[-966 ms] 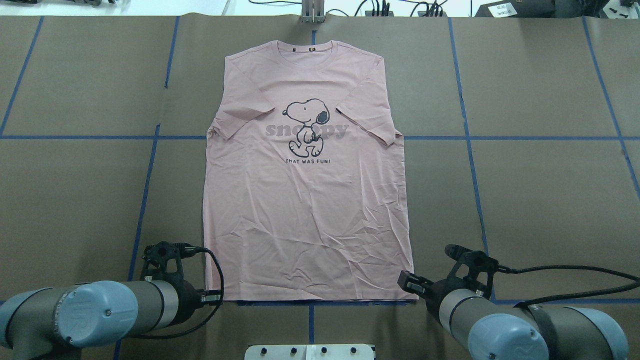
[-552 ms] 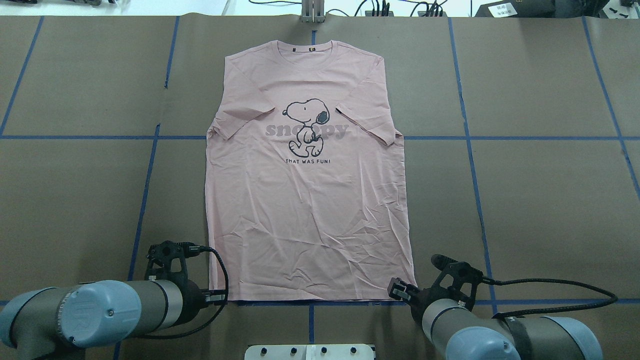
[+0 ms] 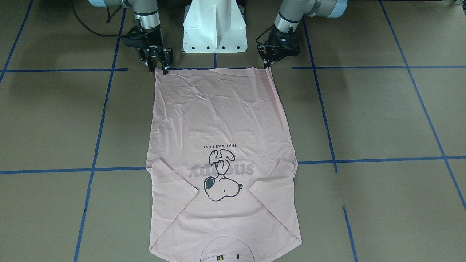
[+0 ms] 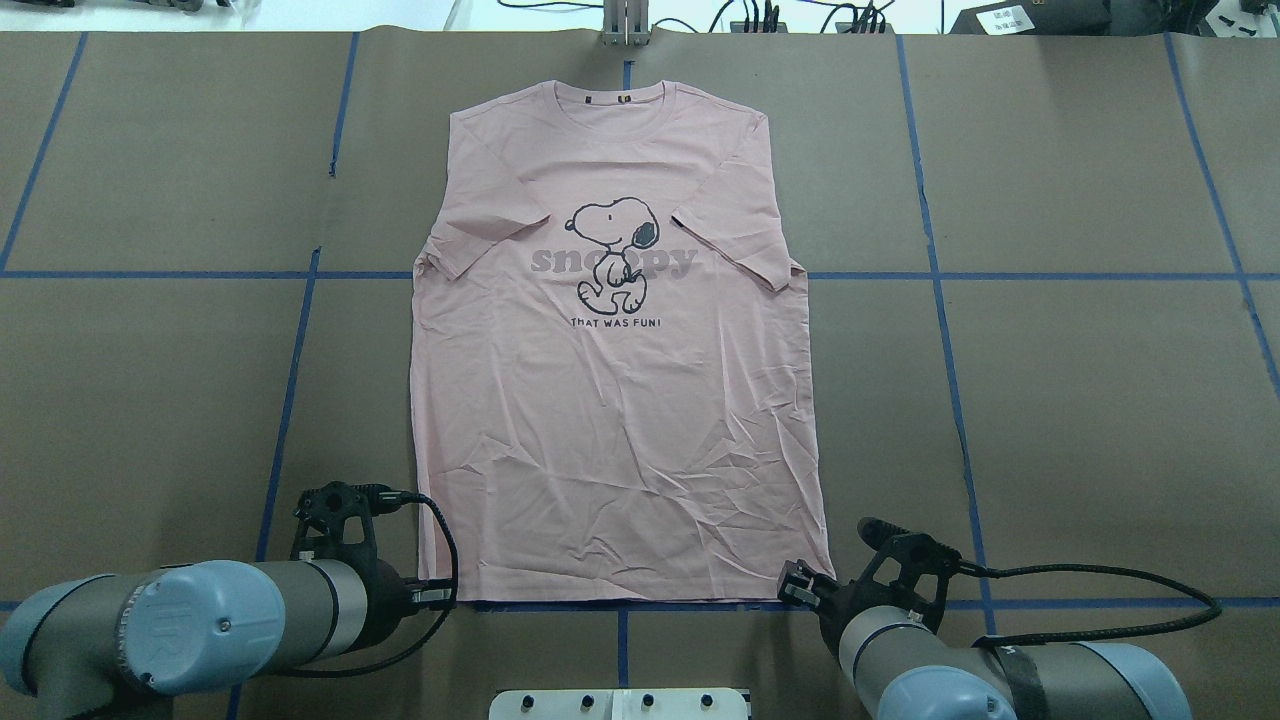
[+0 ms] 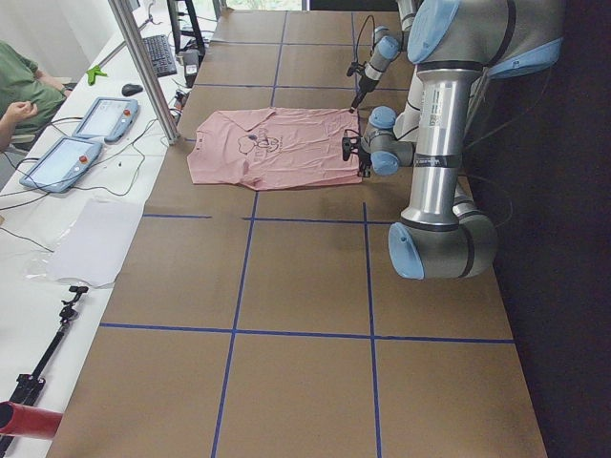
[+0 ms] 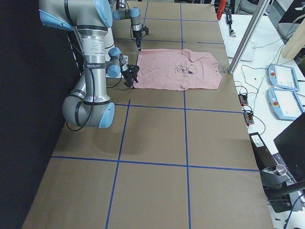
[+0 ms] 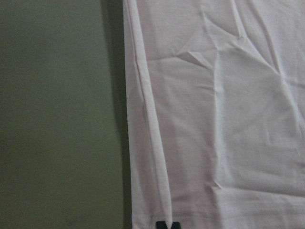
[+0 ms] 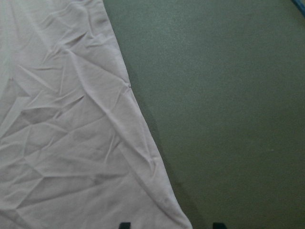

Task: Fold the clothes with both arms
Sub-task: 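Grasp the two hem corners with the left and right grippers, then lift the hem and fold it over toward the collar with both grippers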

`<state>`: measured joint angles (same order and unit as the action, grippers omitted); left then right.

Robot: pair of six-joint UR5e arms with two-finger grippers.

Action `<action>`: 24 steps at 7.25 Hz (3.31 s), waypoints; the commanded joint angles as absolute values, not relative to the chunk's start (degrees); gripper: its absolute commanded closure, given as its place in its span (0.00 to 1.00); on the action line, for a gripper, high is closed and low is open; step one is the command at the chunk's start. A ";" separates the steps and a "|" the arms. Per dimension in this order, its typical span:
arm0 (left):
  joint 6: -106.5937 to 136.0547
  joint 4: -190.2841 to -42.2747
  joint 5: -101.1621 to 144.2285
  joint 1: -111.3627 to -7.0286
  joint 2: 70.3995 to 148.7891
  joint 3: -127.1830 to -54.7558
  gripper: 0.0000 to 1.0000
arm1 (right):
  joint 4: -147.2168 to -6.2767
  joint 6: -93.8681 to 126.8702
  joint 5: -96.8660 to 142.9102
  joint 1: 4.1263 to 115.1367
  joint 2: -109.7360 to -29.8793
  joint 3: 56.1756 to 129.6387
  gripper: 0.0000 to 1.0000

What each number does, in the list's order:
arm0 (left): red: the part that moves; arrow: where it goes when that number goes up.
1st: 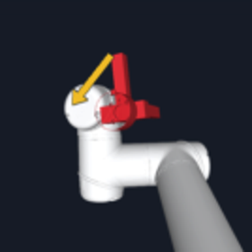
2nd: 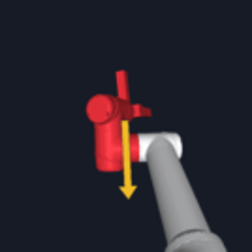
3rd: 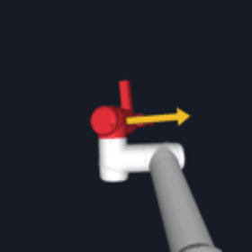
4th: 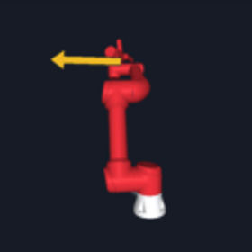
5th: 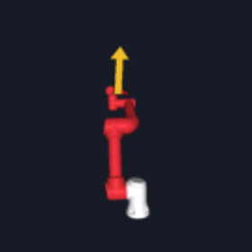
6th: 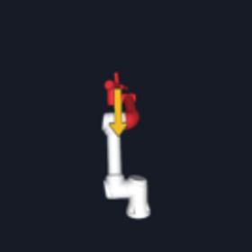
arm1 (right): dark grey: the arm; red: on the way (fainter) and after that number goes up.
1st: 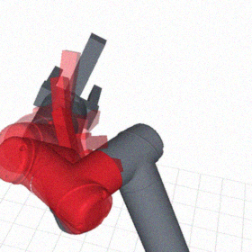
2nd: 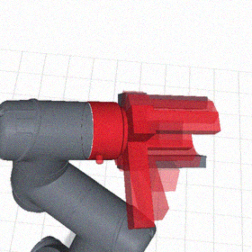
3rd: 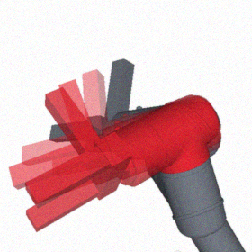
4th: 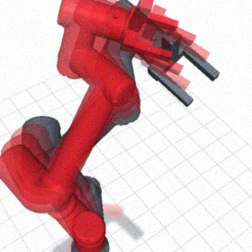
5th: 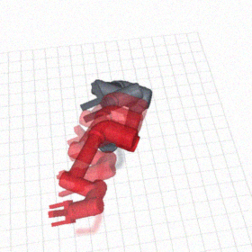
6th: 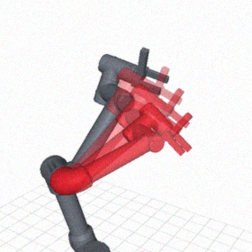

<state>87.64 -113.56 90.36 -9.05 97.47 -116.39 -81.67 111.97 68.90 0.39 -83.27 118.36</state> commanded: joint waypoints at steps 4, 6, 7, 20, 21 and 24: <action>87.71 -113.55 90.26 -9.05 97.47 -116.19 1.00 | -82.18 112.67 68.82 0.26 -83.23 118.48 1.00; 87.63 -113.55 90.35 -9.05 97.47 -116.63 1.00 | -84.01 112.07 68.64 0.70 -83.32 121.53 1.00; 86.84 -112.34 90.61 -9.49 97.12 -119.59 1.00 | -90.03 111.71 69.60 0.96 -83.41 127.90 1.00; 58.63 -85.91 104.50 -44.90 127.07 -104.14 1.00 | -96.02 77.02 97.73 43.92 -58.64 107.56 1.00; 58.19 -91.96 104.41 -46.04 128.13 -97.62 1.00 | -92.93 76.56 97.73 45.25 -55.40 100.09 1.00; 55.63 -104.46 104.15 -47.99 133.58 -79.24 1.00 | -78.36 75.68 97.65 46.85 -47.40 77.60 1.00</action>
<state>56.18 -99.19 104.21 -47.44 131.69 -86.43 -84.74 76.03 97.70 46.41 -50.99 87.49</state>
